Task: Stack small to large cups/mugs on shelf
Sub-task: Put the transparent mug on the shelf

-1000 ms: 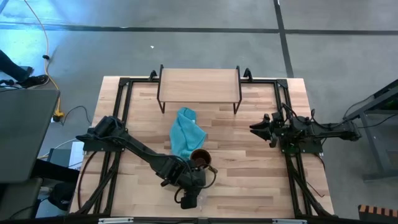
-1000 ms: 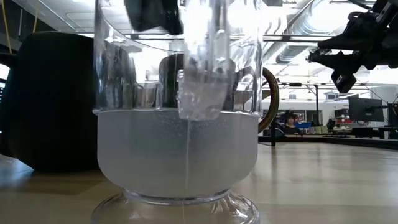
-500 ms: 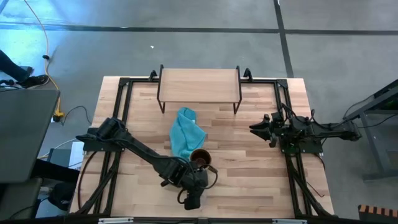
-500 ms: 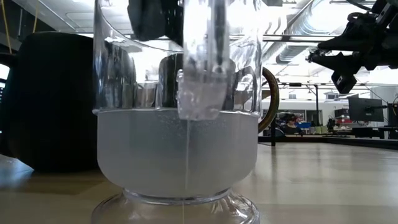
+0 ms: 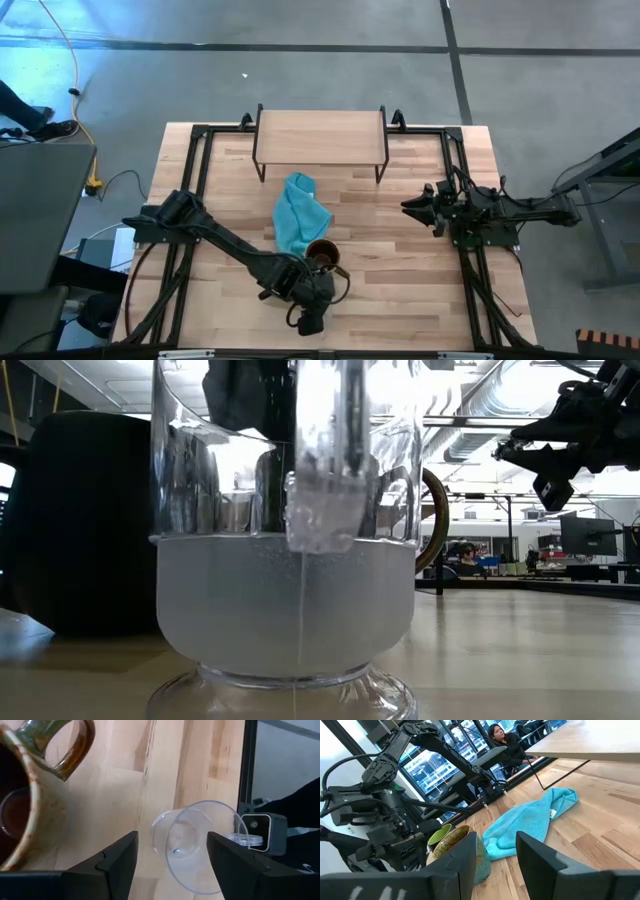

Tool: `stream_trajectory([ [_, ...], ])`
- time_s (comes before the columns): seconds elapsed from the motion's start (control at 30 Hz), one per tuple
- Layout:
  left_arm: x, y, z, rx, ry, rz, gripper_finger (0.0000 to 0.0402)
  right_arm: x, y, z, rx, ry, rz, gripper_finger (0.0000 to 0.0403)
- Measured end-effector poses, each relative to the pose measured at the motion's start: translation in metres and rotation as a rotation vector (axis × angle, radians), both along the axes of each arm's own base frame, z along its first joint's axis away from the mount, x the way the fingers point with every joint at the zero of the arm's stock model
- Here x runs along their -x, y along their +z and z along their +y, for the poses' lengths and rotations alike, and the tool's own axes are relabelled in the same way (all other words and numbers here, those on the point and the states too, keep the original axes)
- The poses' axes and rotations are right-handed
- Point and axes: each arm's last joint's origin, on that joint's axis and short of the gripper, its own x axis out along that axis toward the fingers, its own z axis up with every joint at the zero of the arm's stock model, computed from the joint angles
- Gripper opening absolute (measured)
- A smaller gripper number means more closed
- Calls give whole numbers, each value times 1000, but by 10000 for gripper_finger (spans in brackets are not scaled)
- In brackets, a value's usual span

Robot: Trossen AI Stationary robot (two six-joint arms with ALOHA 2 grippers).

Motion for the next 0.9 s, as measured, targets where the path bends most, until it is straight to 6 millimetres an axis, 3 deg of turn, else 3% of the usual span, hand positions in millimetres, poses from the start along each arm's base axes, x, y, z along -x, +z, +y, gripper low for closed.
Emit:
stream_trajectory([
  [0.43, -2, -8, 0, -6, 9, 22, 221, 0, 0, 0, 2, 4, 1, 128],
  [0.9, -3, -12, 0, 29, -39, 49, 100, 0, 0, 0, 2, 4, 2, 128],
])
